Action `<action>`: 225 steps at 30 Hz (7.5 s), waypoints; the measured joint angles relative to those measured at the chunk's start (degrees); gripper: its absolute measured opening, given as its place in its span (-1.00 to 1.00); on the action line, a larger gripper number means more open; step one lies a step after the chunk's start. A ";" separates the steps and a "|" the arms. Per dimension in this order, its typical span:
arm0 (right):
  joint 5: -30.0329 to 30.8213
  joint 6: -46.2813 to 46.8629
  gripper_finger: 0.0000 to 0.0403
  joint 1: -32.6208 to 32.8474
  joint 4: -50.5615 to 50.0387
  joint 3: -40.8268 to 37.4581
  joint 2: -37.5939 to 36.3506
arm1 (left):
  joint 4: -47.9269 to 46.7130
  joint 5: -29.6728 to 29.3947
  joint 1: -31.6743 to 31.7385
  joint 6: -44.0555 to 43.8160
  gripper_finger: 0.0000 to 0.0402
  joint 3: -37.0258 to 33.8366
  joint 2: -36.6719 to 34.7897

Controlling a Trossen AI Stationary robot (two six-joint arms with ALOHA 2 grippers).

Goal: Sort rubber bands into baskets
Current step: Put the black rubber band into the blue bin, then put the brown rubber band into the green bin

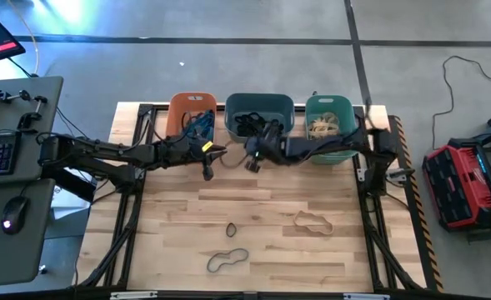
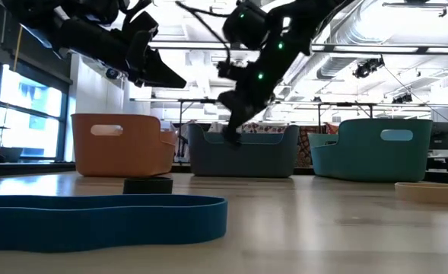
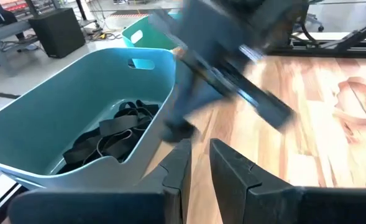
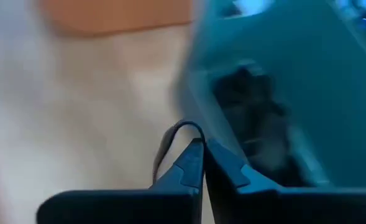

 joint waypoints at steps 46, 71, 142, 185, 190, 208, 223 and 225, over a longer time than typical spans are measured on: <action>-13.50 -5.13 -0.90 -9.10 -7.08 -2.52 -9.92 | -0.01 -0.40 -0.51 -0.33 -0.76 0.02 0.02; -10.13 42.03 -0.98 32.90 -19.60 -24.35 -28.74 | 0.02 -0.39 -0.51 -0.24 -0.76 0.04 0.04; -22.12 32.77 -0.36 24.96 -27.45 -29.55 -29.62 | -0.50 -0.35 -0.49 1.27 -0.76 0.04 0.07; -8.05 21.07 -1.00 26.21 -41.81 -11.99 -24.54 | -0.92 -0.35 -0.49 1.68 -0.76 0.02 0.07; -6.98 20.99 -1.00 24.31 -47.04 -5.49 -24.61 | -1.02 -0.35 -0.50 1.68 -0.76 0.02 0.07; -21.21 30.67 -0.56 28.89 -37.11 -16.10 -16.20 | -1.69 -0.35 -0.51 1.30 -0.76 0.02 0.07; -21.93 29.29 -0.56 26.71 -36.71 -17.38 -9.79 | -1.79 -0.35 -0.50 1.28 -0.76 0.02 0.07; -22.52 27.93 -0.56 26.34 -36.11 -17.38 -9.34 | -1.79 -0.35 -0.49 1.28 -0.76 0.02 0.07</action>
